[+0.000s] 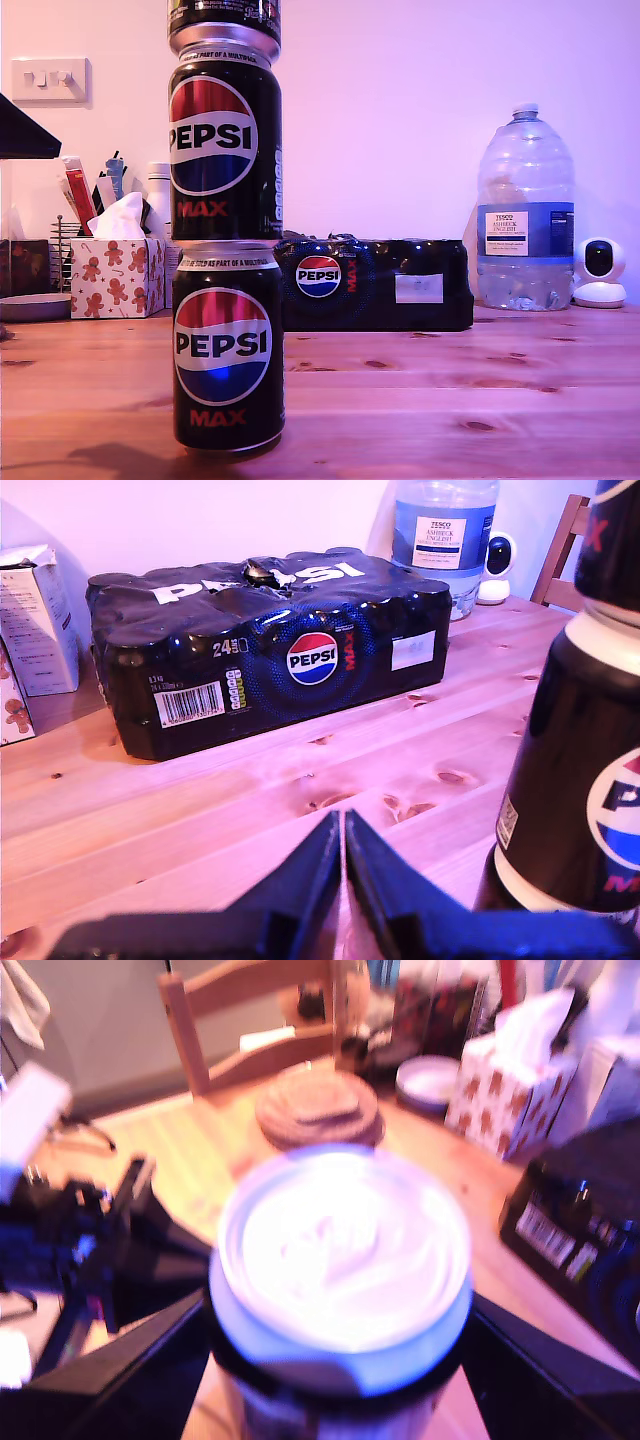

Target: Stack up the Pepsi cans on top of each other

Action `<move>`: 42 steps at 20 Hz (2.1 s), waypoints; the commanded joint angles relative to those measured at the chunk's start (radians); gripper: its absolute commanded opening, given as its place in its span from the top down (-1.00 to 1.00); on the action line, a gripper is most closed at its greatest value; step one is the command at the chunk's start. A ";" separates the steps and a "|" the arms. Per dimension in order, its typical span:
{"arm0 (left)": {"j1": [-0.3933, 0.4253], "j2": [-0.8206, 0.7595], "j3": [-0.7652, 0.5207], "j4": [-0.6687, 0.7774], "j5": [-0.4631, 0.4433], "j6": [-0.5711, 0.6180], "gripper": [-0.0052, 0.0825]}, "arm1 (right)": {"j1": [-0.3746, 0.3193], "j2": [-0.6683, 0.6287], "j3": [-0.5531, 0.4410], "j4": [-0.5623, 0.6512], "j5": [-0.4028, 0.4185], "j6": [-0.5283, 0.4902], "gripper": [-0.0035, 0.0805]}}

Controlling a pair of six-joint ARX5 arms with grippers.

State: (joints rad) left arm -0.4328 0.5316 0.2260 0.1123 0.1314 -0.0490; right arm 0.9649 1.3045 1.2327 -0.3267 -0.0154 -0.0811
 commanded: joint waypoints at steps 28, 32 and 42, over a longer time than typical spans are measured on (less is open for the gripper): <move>0.001 -0.003 -0.022 -0.008 0.018 0.005 0.92 | 0.010 -0.031 0.099 -0.012 0.000 -0.006 -0.68; 0.001 -0.003 -0.022 -0.007 0.018 0.005 0.92 | 0.010 -0.034 0.125 -0.023 0.000 -0.006 -0.68; 0.001 -0.004 -0.022 0.045 0.017 -0.007 0.92 | -0.051 -0.034 0.330 -0.341 0.139 -0.090 0.28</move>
State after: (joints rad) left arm -0.4328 0.5316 0.2260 0.1402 0.1478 -0.0502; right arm 0.9241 1.2724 1.5597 -0.6487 0.1192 -0.1635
